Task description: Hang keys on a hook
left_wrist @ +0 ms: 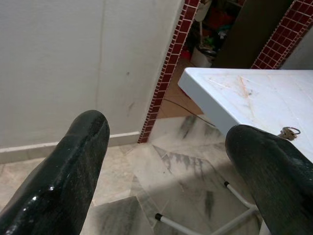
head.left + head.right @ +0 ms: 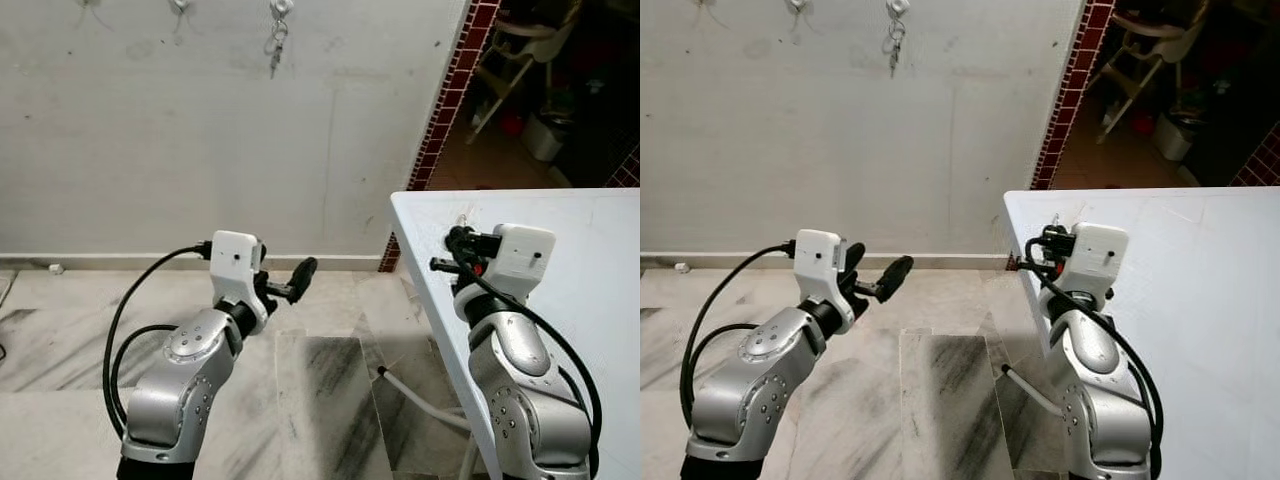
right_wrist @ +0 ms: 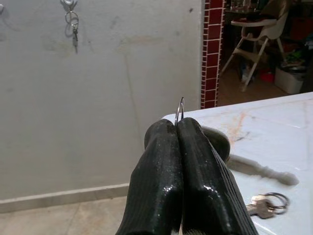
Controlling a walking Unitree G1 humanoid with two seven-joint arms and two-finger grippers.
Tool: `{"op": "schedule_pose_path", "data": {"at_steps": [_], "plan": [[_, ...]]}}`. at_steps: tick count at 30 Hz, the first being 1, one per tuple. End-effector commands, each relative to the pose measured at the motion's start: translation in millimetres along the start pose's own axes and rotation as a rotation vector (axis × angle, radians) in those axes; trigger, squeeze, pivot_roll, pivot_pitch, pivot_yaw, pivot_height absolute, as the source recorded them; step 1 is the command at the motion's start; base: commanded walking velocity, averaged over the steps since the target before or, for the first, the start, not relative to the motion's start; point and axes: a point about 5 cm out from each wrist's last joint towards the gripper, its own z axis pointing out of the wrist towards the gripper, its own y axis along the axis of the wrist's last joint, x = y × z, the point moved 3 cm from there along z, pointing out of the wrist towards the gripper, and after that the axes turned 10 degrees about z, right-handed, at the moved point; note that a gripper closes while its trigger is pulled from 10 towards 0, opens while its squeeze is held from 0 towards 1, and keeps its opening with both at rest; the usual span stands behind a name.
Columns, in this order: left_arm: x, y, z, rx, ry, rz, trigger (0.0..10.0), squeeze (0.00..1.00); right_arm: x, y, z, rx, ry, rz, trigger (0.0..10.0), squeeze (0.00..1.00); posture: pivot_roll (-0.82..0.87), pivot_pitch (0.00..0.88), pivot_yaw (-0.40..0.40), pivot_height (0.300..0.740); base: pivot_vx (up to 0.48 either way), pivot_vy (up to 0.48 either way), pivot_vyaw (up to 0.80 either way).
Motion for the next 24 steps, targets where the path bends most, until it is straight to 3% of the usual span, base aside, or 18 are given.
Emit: {"op": "schedule_pose_path", "data": {"at_steps": [1, 15, 21, 24], "plan": [[1.7, 2.7, -0.6, 0.003, 0.007, 0.008, 10.0, 0.00, 5.3, 2.4, 3.5, -0.006, 0.011, 0.011, 10.0, 0.00, 0.16, 0.000, -0.095, 0.740, 0.000, 0.480, 0.00], [-2.1, 2.1, 3.5, 0.020, -0.019, 0.011, 10.0, 0.00, -0.5, 7.8, 11.6, -0.037, -0.048, -0.070, 10.0, 0.00, 0.16, 0.000, -0.083, 0.740, 0.000, 0.480, 0.00], [1.3, 3.9, 8.3, 0.019, 0.001, 0.033, 10.0, 0.00, -0.4, 8.6, 15.4, -0.047, -0.019, -0.046, 10.0, 0.00, 0.16, 0.000, -0.078, 0.740, 0.000, 0.480, 0.00], [5.2, 9.6, 11.3, -0.013, 0.027, 0.042, 10.0, 0.00, -1.7, 11.6, 19.3, -0.067, -0.039, -0.106, 10.0, 0.00, 0.15, 0.000, -0.074, 0.740, 0.000, 0.160, 0.00]]}}
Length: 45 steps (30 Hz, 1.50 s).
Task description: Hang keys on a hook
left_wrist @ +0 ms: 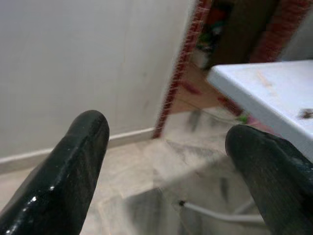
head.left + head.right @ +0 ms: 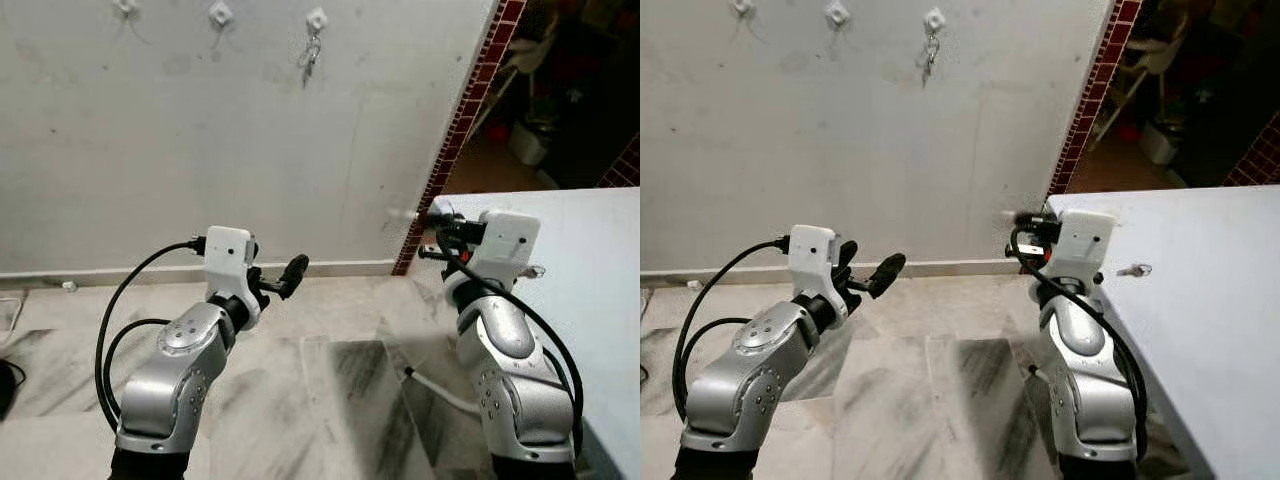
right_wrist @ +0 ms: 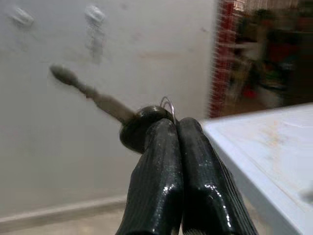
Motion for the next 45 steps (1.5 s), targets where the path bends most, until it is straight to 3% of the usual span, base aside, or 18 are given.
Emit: {"op": "schedule_pose_path", "data": {"at_steps": [1, 4, 11, 16, 45], "plan": [[7.6, 6.7, 1.1, -0.025, 0.025, 0.034, 10.0, 0.00, 2.2, 6.6, 2.3, -0.035, -0.008, -0.033, 10.0, 0.00, 0.15, 0.000, -0.074, 0.740, 0.000, 0.000, 0.00], [9.7, 10.0, 4.5, -0.036, 0.045, 0.046, 10.0, 0.00, 1.1, 0.5, 3.6, 0.019, -0.004, -0.042, 10.0, 0.00, 0.14, 0.000, -0.064, 0.740, 0.000, 0.000, 0.00], [11.0, 11.4, 8.2, -0.042, 0.044, -0.002, 10.0, 0.00, 7.4, 6.4, 6.4, -0.010, 0.026, 0.011, 10.0, 0.00, 0.13, 0.000, -0.050, 0.740, 0.000, 0.000, 0.00], [10.9, 14.0, 9.4, -0.060, 0.041, -0.012, 10.0, 0.00, 8.9, 7.2, 6.8, -0.009, 0.048, -0.006, 10.0, 0.00, 0.13, 0.000, -0.053, 0.740, 0.105, 0.000, 0.00], [7.2, 8.2, 9.4, -0.039, 0.025, -0.041, 10.0, 0.00, 16.8, 2.0, 7.4, 0.008, 0.101, -0.004, 10.0, 0.00, 0.15, 0.000, -0.062, 0.740, 0.385, 0.000, 0.05]]}}
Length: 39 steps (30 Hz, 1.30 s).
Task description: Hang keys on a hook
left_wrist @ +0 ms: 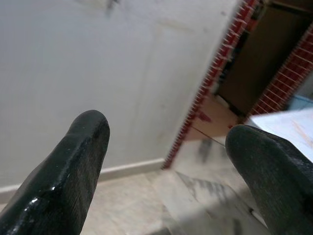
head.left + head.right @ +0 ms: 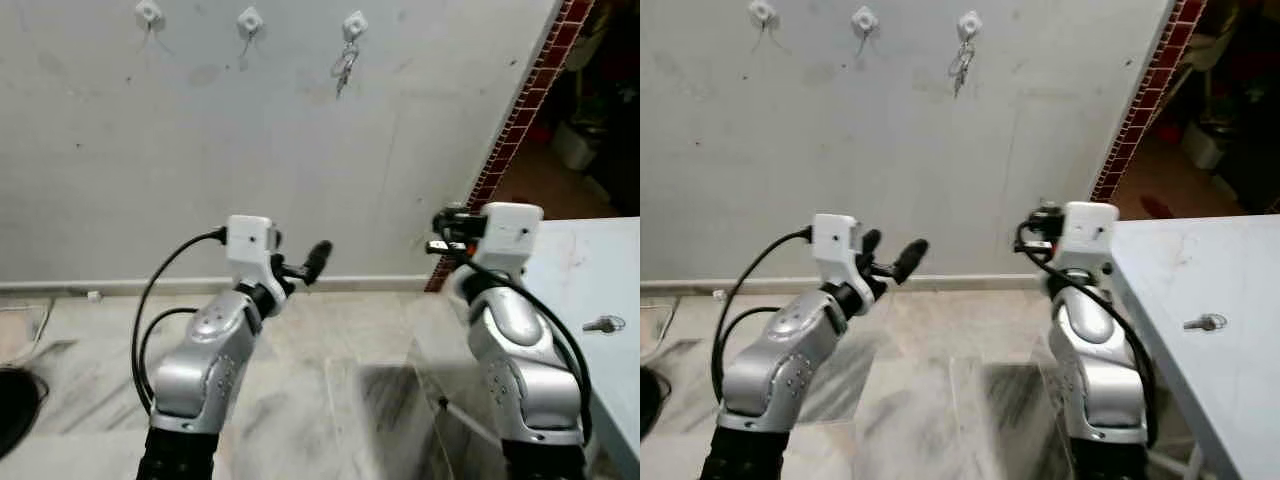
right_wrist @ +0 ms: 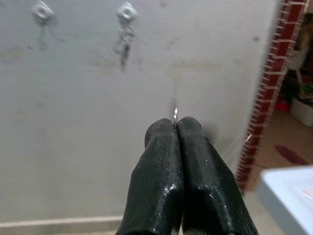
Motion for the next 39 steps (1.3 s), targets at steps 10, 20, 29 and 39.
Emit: {"op": "schedule_pose_path", "data": {"at_steps": [10, 20, 29, 39], "plan": [[7.1, 0.4, -1.5, 0.006, 0.020, 0.008, 10.0, 0.00, 9.4, -0.9, 3.0, 0.003, 0.037, 0.014, 10.0, 0.00, 0.16, 0.000, -0.067, 0.740, 0.320, 0.262, 0.00], [7.1, 2.0, -0.2, 0.001, 0.019, 0.003, 10.0, 0.00, 9.4, -2.6, 4.2, 0.009, 0.037, 0.015, 10.0, 0.00, 0.16, 0.000, -0.068, 0.740, 0.277, 0.391, 0.00], [6.3, 3.5, 0.3, -0.006, 0.015, 0.012, 10.0, 0.00, 9.0, -4.3, 4.2, 0.011, 0.033, 0.016, 10.0, 0.00, 0.16, 0.000, -0.065, 0.740, 0.277, 0.393, 0.00], [7.4, 4.1, 1.0, -0.008, 0.015, 0.047, 10.0, 0.00, 3.9, 3.0, 8.7, -0.016, 0.020, 0.014, 10.0, 0.00, 0.16, 0.000, -0.065, 0.740, 0.376, 0.216, 0.00]]}}
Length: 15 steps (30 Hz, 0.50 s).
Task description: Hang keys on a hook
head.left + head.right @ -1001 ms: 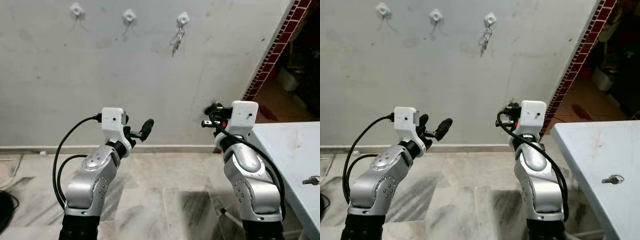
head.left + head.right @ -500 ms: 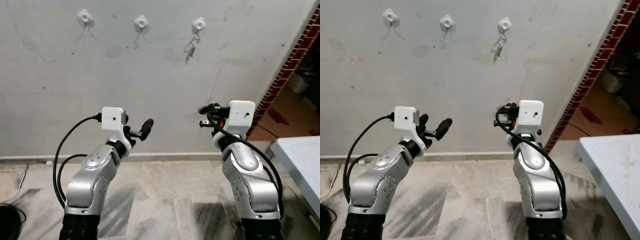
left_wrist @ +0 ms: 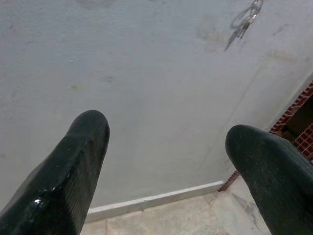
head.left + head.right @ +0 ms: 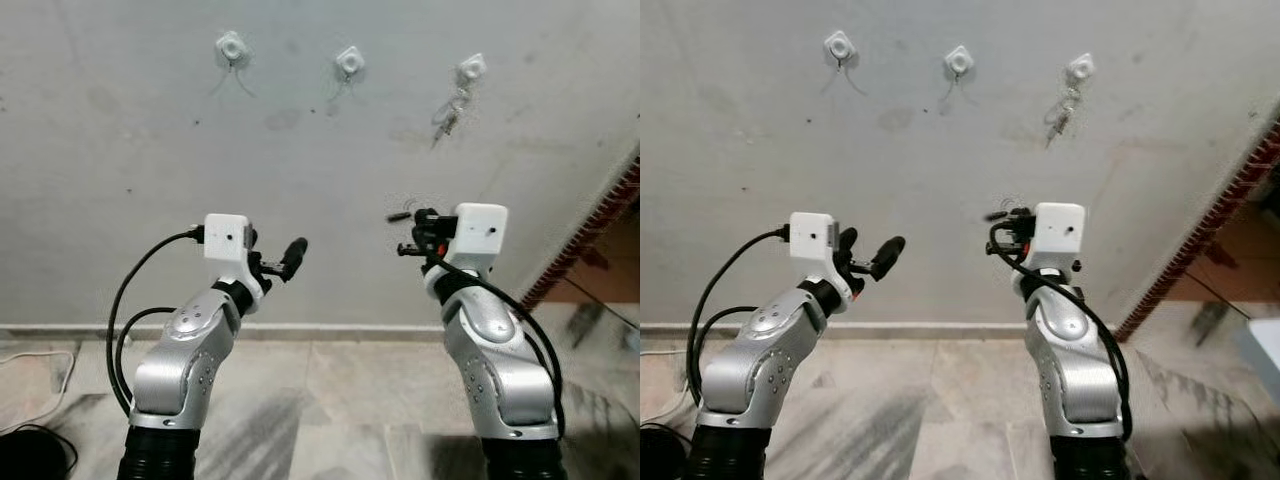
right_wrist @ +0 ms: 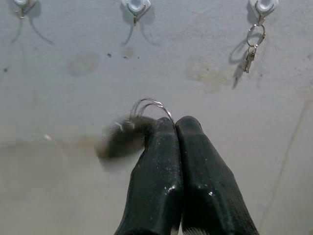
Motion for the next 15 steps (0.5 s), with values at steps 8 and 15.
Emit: {"op": "schedule_pose_path", "data": {"at_steps": [8, 15], "plan": [[-9.3, 4.8, 2.9, -0.016, -0.027, 0.017, 10.0, 0.00, -16.6, 8.0, 3.0, -0.027, -0.052, -0.017, 10.0, 0.00, 0.16, 0.000, -0.065, 0.740, 0.480, 0.000, 0.00], [-10.0, 3.8, 3.1, -0.012, -0.027, 0.011, 10.0, 0.00, -15.5, 6.7, 3.3, -0.024, -0.050, -0.012, 10.0, 0.00, 0.16, 0.000, -0.064, 0.740, 0.472, 0.000, 0.00]]}}
